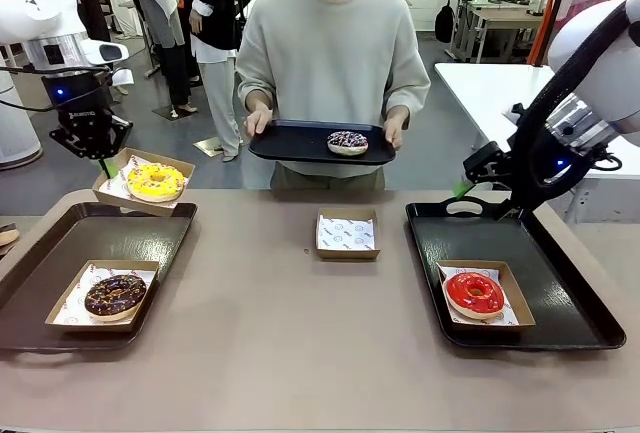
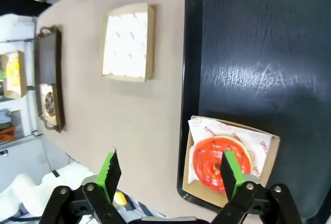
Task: Individually package the donuts and arrange them on the tray.
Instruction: Place the picked Paper togo box on the Handle tray while simultaneously picking up another Paper togo box from the table with the other hand.
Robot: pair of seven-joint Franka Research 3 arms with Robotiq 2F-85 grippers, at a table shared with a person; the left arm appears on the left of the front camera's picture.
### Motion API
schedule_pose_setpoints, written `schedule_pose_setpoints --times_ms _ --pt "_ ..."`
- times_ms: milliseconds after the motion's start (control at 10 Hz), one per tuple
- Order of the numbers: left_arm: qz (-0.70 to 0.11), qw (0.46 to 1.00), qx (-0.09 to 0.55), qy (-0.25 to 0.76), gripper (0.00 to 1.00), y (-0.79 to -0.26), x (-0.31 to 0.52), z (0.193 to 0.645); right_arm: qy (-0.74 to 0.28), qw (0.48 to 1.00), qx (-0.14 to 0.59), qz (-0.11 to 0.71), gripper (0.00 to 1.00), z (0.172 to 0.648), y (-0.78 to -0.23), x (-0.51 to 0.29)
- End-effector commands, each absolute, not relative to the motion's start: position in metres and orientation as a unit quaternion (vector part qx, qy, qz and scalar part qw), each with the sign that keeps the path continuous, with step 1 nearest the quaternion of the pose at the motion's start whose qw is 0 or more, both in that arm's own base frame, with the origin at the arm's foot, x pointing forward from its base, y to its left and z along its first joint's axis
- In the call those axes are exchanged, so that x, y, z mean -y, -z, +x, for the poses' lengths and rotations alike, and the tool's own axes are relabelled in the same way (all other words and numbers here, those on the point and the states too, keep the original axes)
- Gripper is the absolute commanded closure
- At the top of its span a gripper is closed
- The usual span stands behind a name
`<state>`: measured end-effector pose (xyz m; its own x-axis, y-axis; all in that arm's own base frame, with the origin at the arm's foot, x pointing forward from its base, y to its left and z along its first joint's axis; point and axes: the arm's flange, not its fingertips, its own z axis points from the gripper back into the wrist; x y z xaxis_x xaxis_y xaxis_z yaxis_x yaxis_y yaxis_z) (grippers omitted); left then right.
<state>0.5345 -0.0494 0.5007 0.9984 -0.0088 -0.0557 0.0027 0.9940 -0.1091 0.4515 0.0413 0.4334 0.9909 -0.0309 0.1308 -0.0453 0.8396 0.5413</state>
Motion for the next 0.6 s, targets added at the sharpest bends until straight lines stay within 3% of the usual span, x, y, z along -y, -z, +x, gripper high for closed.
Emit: schedule_pose_setpoints --times_ms 0,500 --pt "-0.052 0.998 -0.028 0.005 0.99 -0.502 0.0511 0.5347 -0.001 0.957 0.07 0.281 0.0 0.4541 -0.4352 -0.0394" --pt "-0.052 0.998 -0.028 0.005 0.99 -0.502 0.0511 0.5347 -0.001 0.957 0.07 0.281 0.0 0.4541 -0.4352 -0.0394"
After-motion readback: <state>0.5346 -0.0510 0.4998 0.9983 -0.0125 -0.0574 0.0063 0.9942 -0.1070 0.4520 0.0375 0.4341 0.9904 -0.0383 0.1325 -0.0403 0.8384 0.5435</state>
